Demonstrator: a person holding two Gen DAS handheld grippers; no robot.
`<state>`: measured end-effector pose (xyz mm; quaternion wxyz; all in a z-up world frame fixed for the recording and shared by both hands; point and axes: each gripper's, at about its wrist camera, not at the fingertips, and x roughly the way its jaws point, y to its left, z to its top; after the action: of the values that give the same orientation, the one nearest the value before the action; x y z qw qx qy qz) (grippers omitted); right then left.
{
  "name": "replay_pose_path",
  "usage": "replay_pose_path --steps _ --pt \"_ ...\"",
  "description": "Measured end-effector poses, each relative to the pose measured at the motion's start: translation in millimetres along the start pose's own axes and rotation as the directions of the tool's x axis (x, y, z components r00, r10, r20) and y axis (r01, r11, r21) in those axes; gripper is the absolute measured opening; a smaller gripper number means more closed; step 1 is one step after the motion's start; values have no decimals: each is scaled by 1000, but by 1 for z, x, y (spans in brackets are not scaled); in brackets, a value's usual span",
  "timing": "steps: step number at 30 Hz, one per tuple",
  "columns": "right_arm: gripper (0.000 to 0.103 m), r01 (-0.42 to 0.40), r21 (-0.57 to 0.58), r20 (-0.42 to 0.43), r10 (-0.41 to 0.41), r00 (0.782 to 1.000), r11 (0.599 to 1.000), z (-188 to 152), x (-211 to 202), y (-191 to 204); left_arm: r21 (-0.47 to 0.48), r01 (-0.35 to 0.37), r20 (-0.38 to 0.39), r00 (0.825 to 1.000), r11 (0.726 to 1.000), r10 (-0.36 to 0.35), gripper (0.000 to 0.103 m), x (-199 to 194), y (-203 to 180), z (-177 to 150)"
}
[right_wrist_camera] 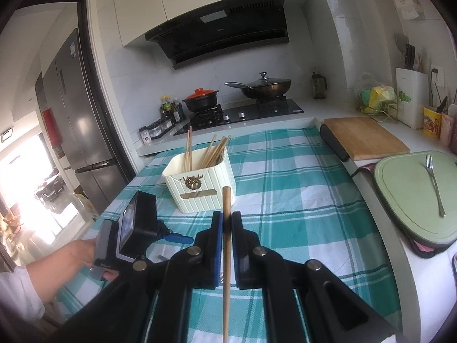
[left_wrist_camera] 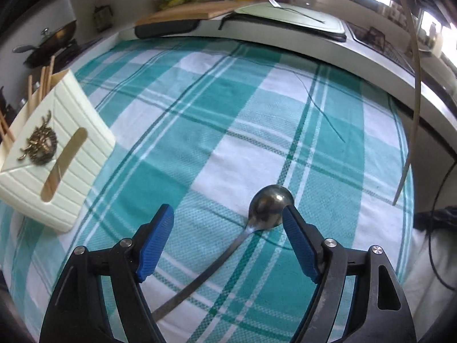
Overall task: Organize utensils
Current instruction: 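Lift the spoon and chopstick off the cloth toward the cream holder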
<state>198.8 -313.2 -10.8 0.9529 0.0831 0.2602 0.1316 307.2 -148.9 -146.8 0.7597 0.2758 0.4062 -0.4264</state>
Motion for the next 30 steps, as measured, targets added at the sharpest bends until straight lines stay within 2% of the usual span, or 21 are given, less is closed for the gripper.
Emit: replay_pose_path --steps 3,6,8,9,11,12,13,16,18,24,30 --pt "6 5 20 -12 -5 1000 1000 -4 0 -7 78 35 -42 999 996 -32 81 12 -10 4" --pt "6 4 32 -15 -4 1000 999 -6 4 -11 164 45 -84 996 985 -32 81 28 -23 5" --pt "6 3 37 -14 -3 1000 999 -6 5 -12 194 45 -112 993 980 -24 81 39 -29 8" --pt "6 0 40 -13 0 1000 999 -6 5 -12 185 66 -106 993 980 -46 79 40 -29 10" --pt "6 -2 45 -9 2 1000 999 -6 5 -13 133 142 -122 985 981 -126 54 42 -23 14" --pt "6 -2 47 -7 2 1000 999 -6 5 -14 111 159 -119 982 981 -146 47 41 -20 16" --pt "6 -1 50 -5 2 1000 999 -6 4 -14 96 158 -112 983 983 -147 33 41 -17 17" --pt "6 6 52 -1 -6 1000 999 -8 1 -16 35 169 -99 981 985 -165 25 39 -9 18" --pt "6 9 52 -1 -9 1000 999 -9 -1 -17 -11 147 -67 987 989 -147 6 35 -3 17" --pt "6 6 48 -10 -6 1000 999 -11 2 -14 -118 90 -11 996 989 -92 5 25 11 1" --pt "6 -6 33 -22 6 1000 999 -11 9 -6 -267 99 98 992 959 -76 5 -12 38 -12"
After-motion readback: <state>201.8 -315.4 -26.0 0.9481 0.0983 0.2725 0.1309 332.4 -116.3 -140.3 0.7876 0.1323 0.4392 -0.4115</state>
